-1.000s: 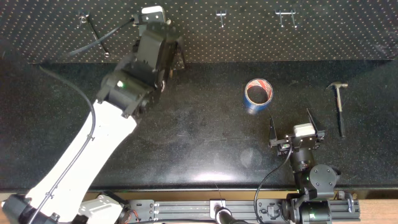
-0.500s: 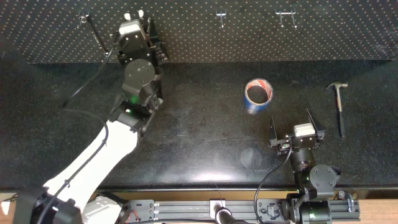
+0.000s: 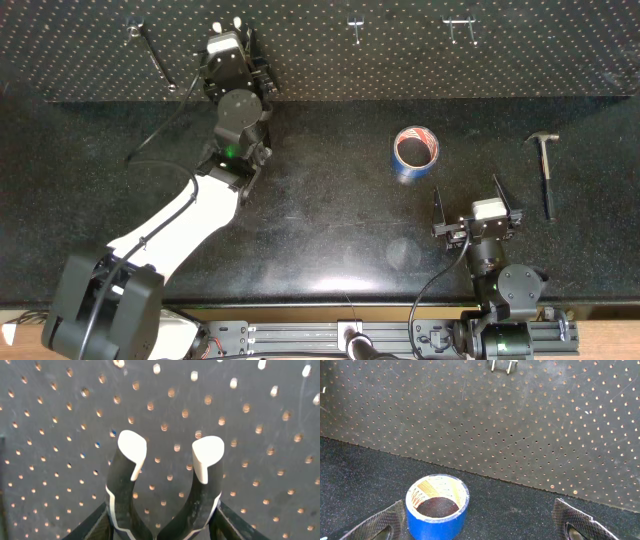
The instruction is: Place Tools Onto Pegboard
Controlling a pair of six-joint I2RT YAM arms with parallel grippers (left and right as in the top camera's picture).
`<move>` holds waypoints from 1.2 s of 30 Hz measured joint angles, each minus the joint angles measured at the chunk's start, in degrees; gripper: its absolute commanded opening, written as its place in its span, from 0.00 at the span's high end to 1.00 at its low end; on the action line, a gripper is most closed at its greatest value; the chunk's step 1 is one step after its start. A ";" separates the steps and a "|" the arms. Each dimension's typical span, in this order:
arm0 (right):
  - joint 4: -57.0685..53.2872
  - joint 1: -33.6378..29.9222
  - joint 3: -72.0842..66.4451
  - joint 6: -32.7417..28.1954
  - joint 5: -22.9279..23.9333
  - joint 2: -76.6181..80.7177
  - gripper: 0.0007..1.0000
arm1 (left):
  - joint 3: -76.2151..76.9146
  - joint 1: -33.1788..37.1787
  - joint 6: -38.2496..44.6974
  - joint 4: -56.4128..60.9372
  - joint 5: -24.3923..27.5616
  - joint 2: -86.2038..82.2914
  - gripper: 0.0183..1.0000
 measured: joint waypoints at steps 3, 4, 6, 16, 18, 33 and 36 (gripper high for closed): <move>0.02 0.00 0.00 0.00 0.00 -0.07 0.04 | -5.31 0.00 0.02 8.00 0.02 0.02 0.99; 0.02 0.00 0.00 0.00 0.02 -0.04 0.04 | -5.33 0.00 0.02 8.11 0.02 0.02 0.99; 0.00 0.00 0.00 0.00 0.02 -0.04 0.04 | -5.33 0.00 0.00 6.23 0.02 0.02 0.99; -0.02 0.00 0.00 0.00 0.02 0.00 0.04 | -7.13 0.35 0.02 -31.34 6.62 -25.81 0.01; 0.02 0.00 0.02 0.02 0.00 -0.02 0.04 | -16.41 1.20 0.02 -35.04 12.20 -42.95 0.01; 0.02 0.00 -0.02 0.00 0.02 -0.02 0.04 | -48.26 25.66 0.00 -44.65 40.94 -90.40 0.01; 0.02 0.00 -0.02 0.00 0.02 -0.02 0.04 | -48.26 25.07 0.00 -44.68 40.54 -90.40 0.01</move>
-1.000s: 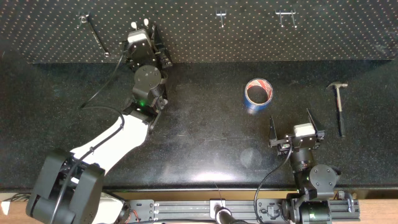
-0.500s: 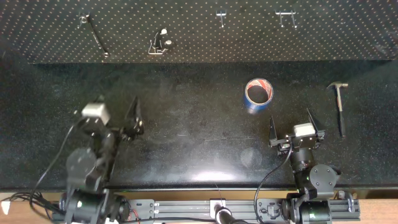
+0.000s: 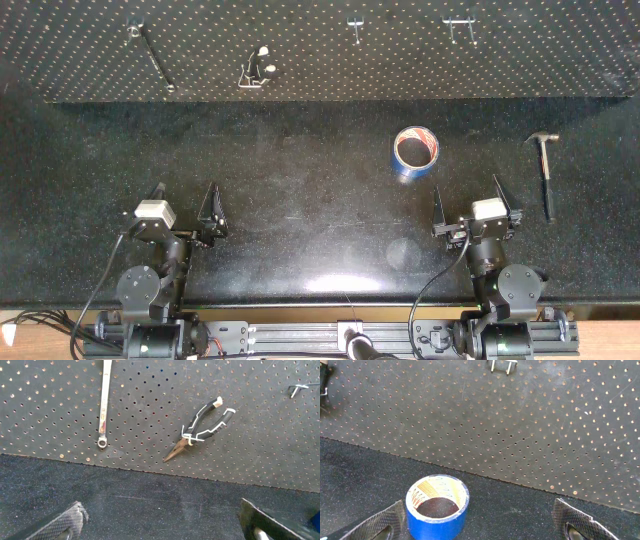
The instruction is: Place Tools Onto Pegboard
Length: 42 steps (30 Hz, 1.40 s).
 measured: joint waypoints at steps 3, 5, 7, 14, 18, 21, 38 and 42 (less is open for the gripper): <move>0.00 0.00 0.00 0.02 0.00 0.02 0.03 | 0.00 0.00 0.00 0.00 -0.02 0.00 0.01; 0.00 0.00 0.00 0.00 0.00 0.00 0.04 | 0.00 0.00 0.00 0.00 -0.02 0.00 0.01; 0.00 0.00 0.00 0.00 0.00 0.02 0.04 | 0.00 0.00 0.00 0.00 0.00 0.00 0.00; -0.42 0.00 0.09 0.02 -0.02 0.09 0.04 | 0.00 0.00 0.00 0.00 -0.02 0.00 0.01; -9.40 0.00 16.02 6.62 -2.75 20.13 0.04 | 0.00 0.00 0.00 0.00 -0.07 0.00 0.01; -9.40 -0.04 24.50 9.33 -9.99 42.29 0.04 | 0.00 0.00 0.00 0.00 -0.44 -0.15 0.01; -14.38 5.20 47.89 12.50 -22.97 89.66 0.14 | 0.00 0.00 0.00 -0.02 -0.46 -0.26 0.01; -17.03 5.35 48.35 11.61 -19.19 89.77 0.93 | 0.00 0.00 0.00 -0.02 -0.46 -0.26 0.01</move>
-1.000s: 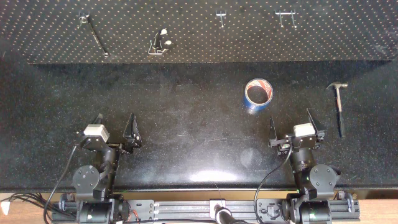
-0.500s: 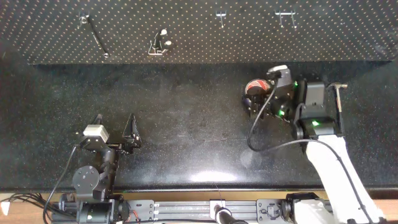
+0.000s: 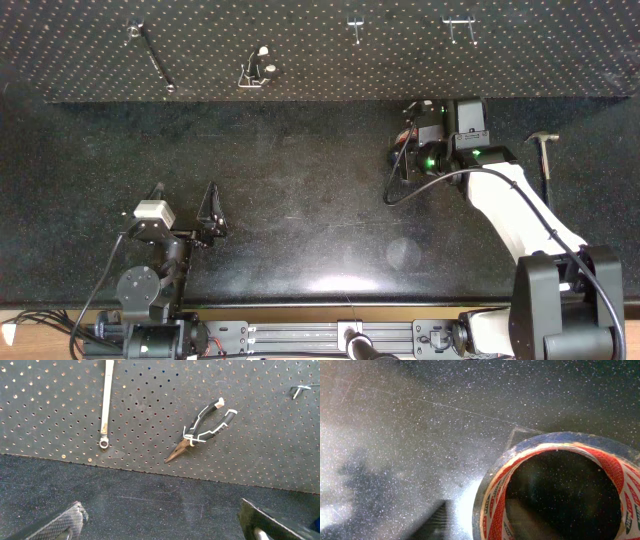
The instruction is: Place Tools Onto Pegboard
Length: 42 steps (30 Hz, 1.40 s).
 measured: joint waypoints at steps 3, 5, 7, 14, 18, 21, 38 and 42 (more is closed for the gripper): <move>0.11 0.35 0.24 0.04 2.10 0.00 0.93 | 0.00 0.00 0.00 0.00 0.00 0.00 0.01; 0.11 0.76 0.37 0.04 3.15 0.00 0.93 | 0.00 0.00 0.00 0.00 0.00 0.00 0.01; 0.04 0.87 0.46 0.04 3.41 0.00 0.93 | 0.00 0.00 0.00 0.00 0.00 0.00 0.01; -0.17 1.68 0.76 0.07 5.70 -1.77 0.93 | 0.00 0.00 0.00 0.00 0.00 0.04 0.01; -0.48 2.19 -2.93 2.67 6.75 -18.16 0.93 | 0.02 0.00 0.00 -0.02 -0.02 0.07 0.01; 1.38 6.34 -7.19 5.29 6.97 -29.22 0.93 | 0.00 0.00 0.00 0.00 -0.02 0.04 0.01; 46.90 26.25 -3.10 9.33 31.15 -17.14 0.93 | 0.02 0.00 0.00 0.00 -0.20 0.04 0.01; 49.13 24.85 0.17 9.33 32.61 -10.36 0.93 | 0.02 0.00 0.00 0.00 -0.20 0.04 0.01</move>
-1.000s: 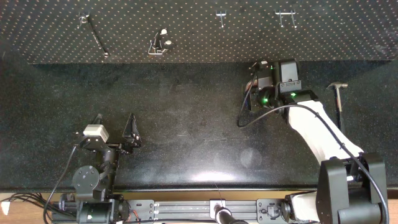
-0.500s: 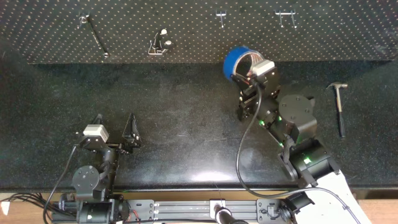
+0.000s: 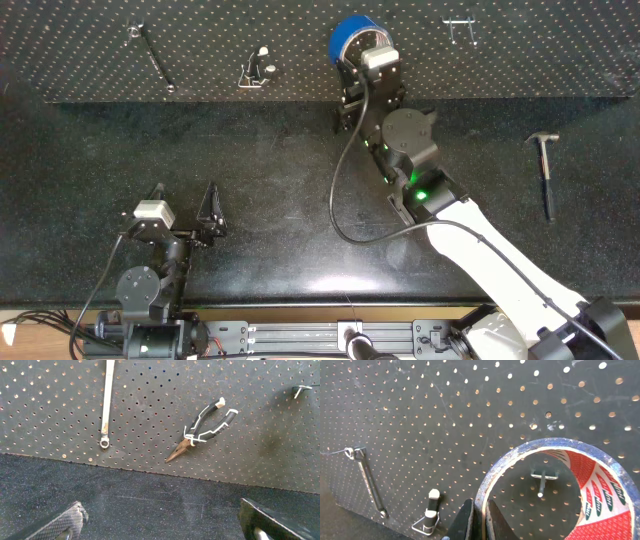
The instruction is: Place Tools Onto Pegboard
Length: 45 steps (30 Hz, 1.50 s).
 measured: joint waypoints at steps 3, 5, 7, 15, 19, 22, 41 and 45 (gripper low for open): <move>1.42 0.00 2.19 0.00 0.09 4.22 0.93 | 0.00 0.00 0.00 0.00 0.00 0.00 0.01; 2.27 0.00 3.56 0.00 0.09 5.86 0.93 | -0.02 0.00 0.00 -0.02 0.00 0.00 0.01; 2.27 0.00 3.58 0.42 0.09 5.92 0.93 | -0.02 0.00 0.00 -0.02 0.00 0.00 0.01; 2.27 -0.33 3.58 1.03 0.13 6.86 0.93 | 0.00 0.00 0.00 -0.02 0.00 0.00 0.01; 3.76 -0.44 3.61 1.03 0.33 8.68 0.93 | 0.00 0.00 0.00 -0.02 0.00 0.00 0.01; 4.24 -0.44 3.61 1.03 0.55 9.20 0.93 | -0.02 0.00 0.00 -0.02 0.00 0.00 0.01; -8.55 -0.87 4.68 10.99 -8.52 2.43 0.76 | 0.00 0.00 0.00 -0.02 0.00 0.00 0.00; -36.94 -8.13 5.46 11.17 -18.40 -9.31 0.75 | 0.00 0.00 0.00 0.00 0.00 0.00 0.00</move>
